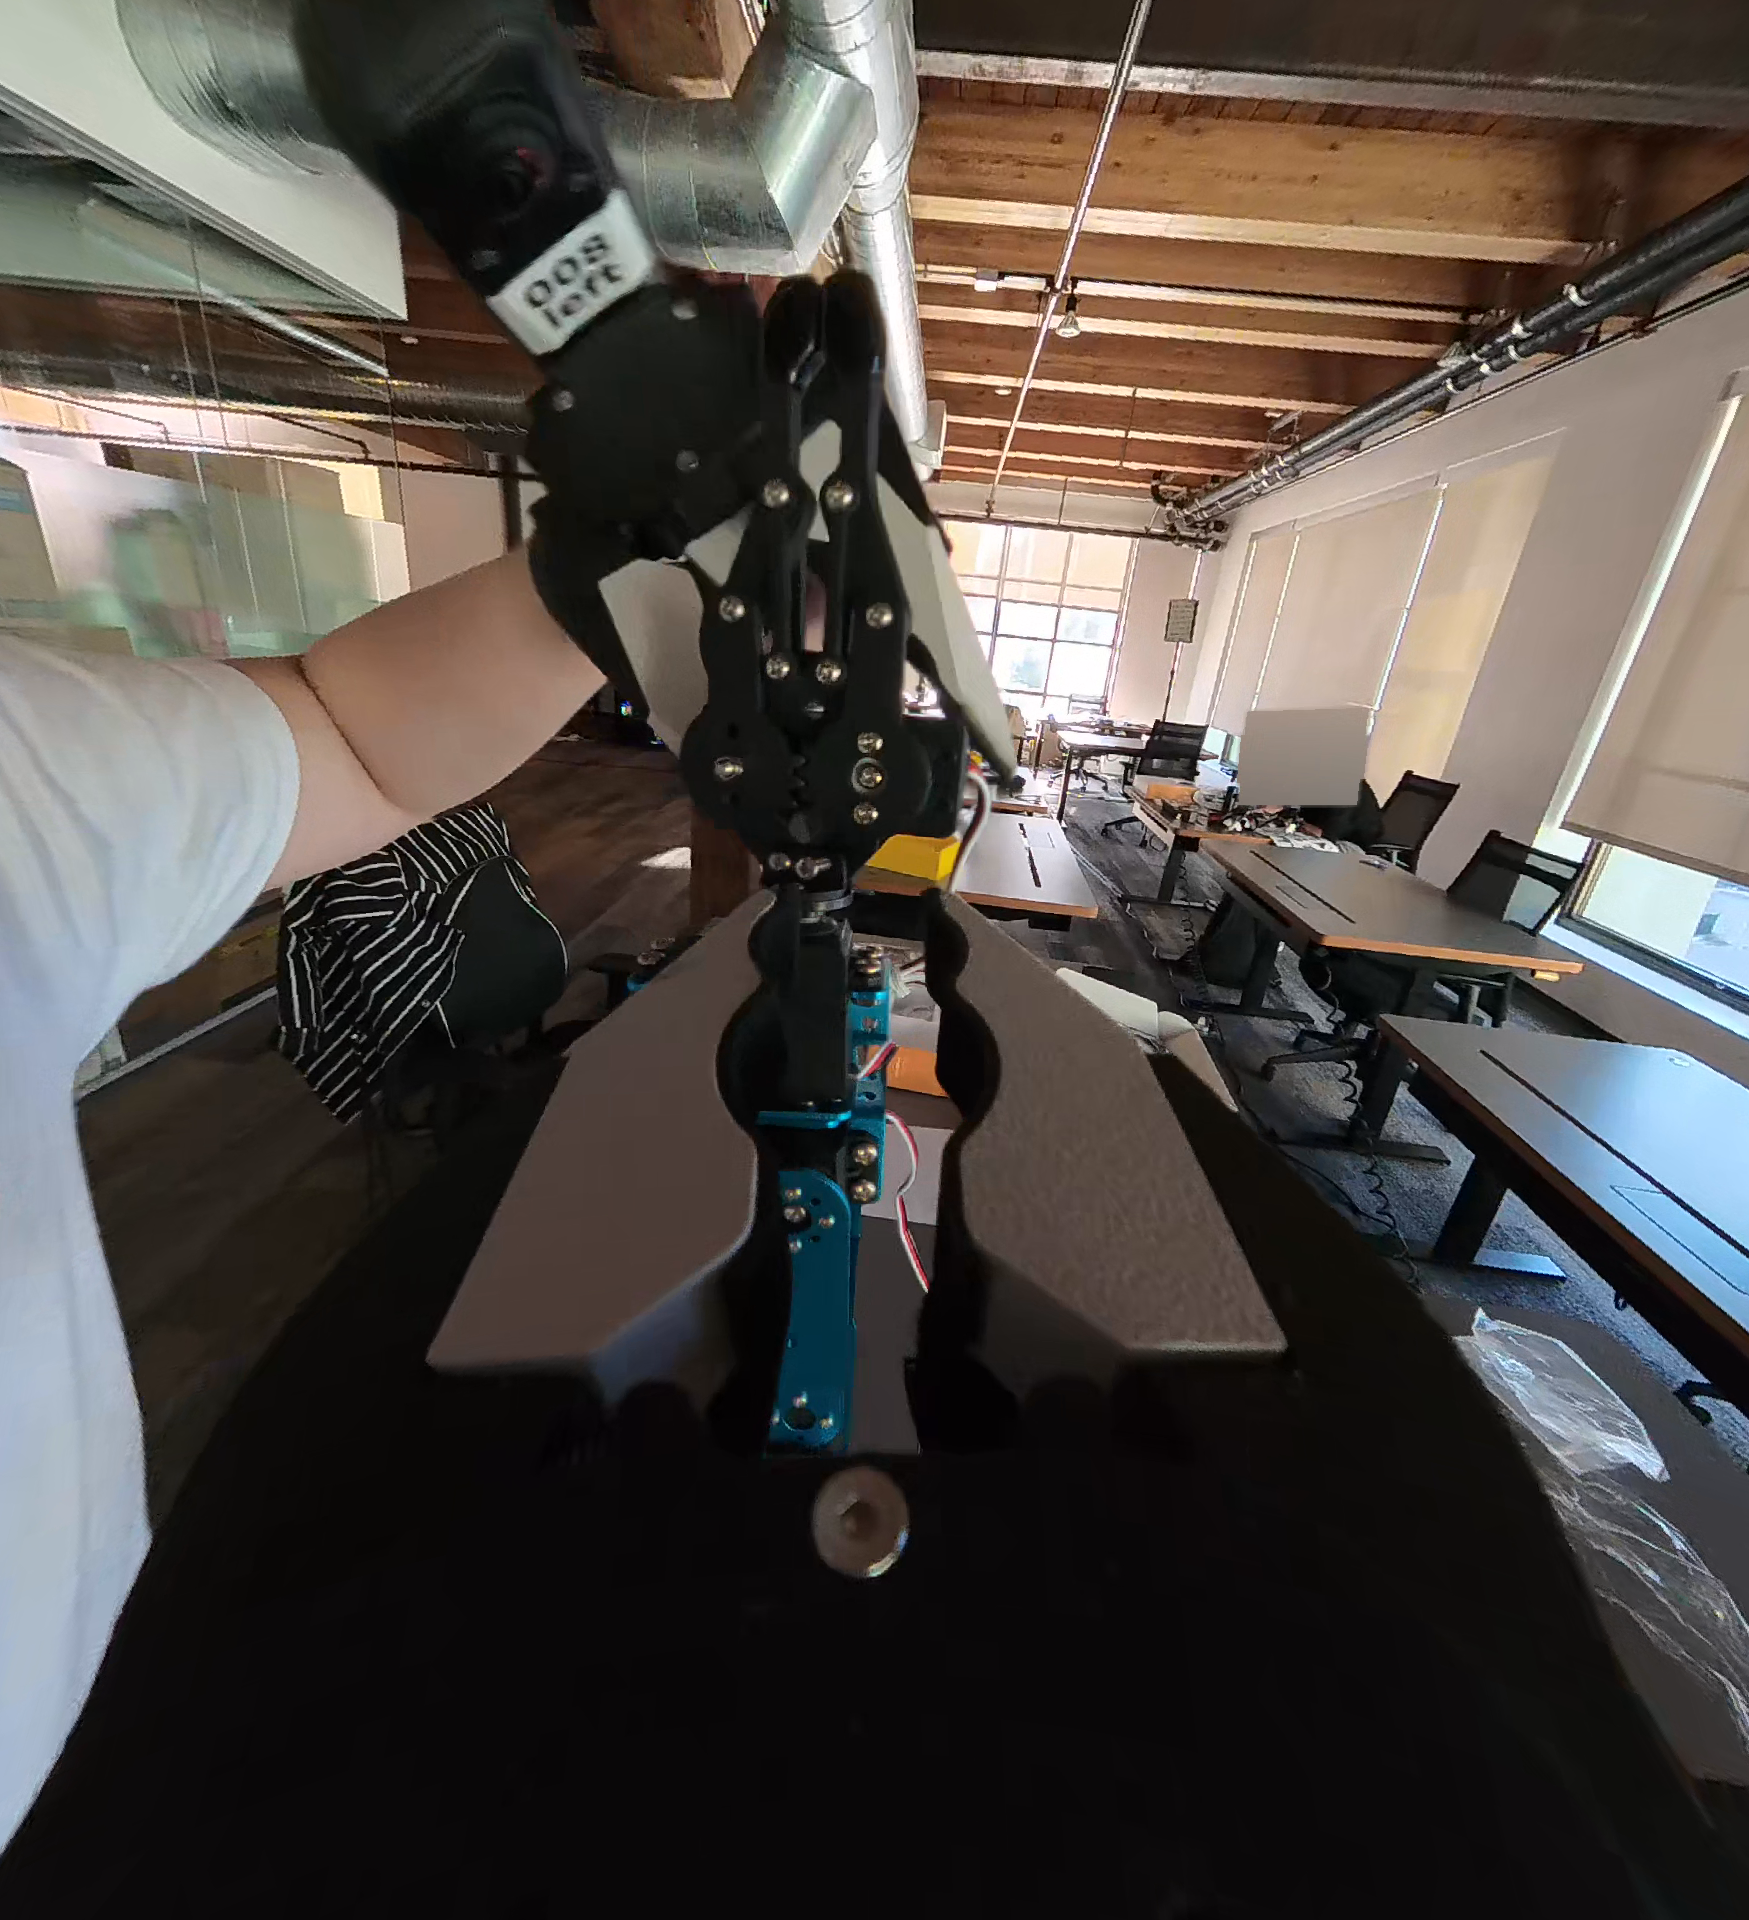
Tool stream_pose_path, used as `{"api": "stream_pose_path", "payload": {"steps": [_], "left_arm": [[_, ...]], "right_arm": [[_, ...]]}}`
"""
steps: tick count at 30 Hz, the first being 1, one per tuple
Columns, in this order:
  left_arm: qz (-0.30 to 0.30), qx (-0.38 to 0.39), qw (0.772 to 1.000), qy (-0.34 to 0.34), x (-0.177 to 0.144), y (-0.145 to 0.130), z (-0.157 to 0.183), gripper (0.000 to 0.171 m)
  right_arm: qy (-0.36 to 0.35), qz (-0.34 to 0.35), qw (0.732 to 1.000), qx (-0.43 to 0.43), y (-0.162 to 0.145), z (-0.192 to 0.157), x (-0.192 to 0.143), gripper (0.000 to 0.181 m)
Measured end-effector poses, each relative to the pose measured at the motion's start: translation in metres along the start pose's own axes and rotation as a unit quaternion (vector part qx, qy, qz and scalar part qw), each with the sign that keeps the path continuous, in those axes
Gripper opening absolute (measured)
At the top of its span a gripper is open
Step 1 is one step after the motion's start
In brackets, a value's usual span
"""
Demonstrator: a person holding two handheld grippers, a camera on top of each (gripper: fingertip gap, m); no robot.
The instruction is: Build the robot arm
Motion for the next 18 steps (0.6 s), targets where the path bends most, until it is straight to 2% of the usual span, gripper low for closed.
{"api": "stream_pose_path", "payload": {"steps": [3, 6, 9, 11, 13, 16, 18], "left_arm": [[-0.007, 0.063, 0.993, 0.100, -0.005, 0.000, 0.004, 0.053], [0.009, 0.091, 0.979, 0.184, -0.007, 0.002, 0.017, 0.041], [0.017, 0.159, 0.941, 0.298, -0.006, 0.002, 0.030, 0.030], [0.023, 0.175, 0.916, 0.359, -0.003, 0.003, 0.036, 0.024], [0.025, 0.178, 0.897, 0.404, 0.000, 0.003, 0.041, 0.021], [0.032, 0.179, 0.870, 0.458, 0.003, 0.002, 0.046, 0.022], [0.041, 0.174, 0.861, 0.477, 0.003, 0.001, 0.048, 0.022]], "right_arm": [[-0.019, -0.011, 1.000, -0.007, -0.005, 0.001, 0.004, 0.022], [-0.039, -0.011, 0.999, -0.014, -0.008, 0.000, 0.005, 0.022], [-0.040, 0.014, 0.999, -0.017, -0.003, -0.006, 0.005, 0.021], [-0.029, 0.027, 0.999, -0.026, 0.001, -0.012, 0.005, 0.016], [-0.035, 0.033, 0.998, -0.032, 0.004, -0.013, 0.004, 0.009], [-0.025, 0.041, 0.999, -0.021, 0.003, -0.014, 0.005, 0.009], [-0.016, 0.039, 0.999, -0.018, 0.001, -0.014, 0.008, 0.008]]}}
Point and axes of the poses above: each gripper's, where its closed fingertips meet, x out along the fingers, y out of its top, z = x × y across the jaws, the point moved 7 cm from there along -x, back along the fingers, and after that the axes turned 14 degrees about y, right-handed, at the moved point
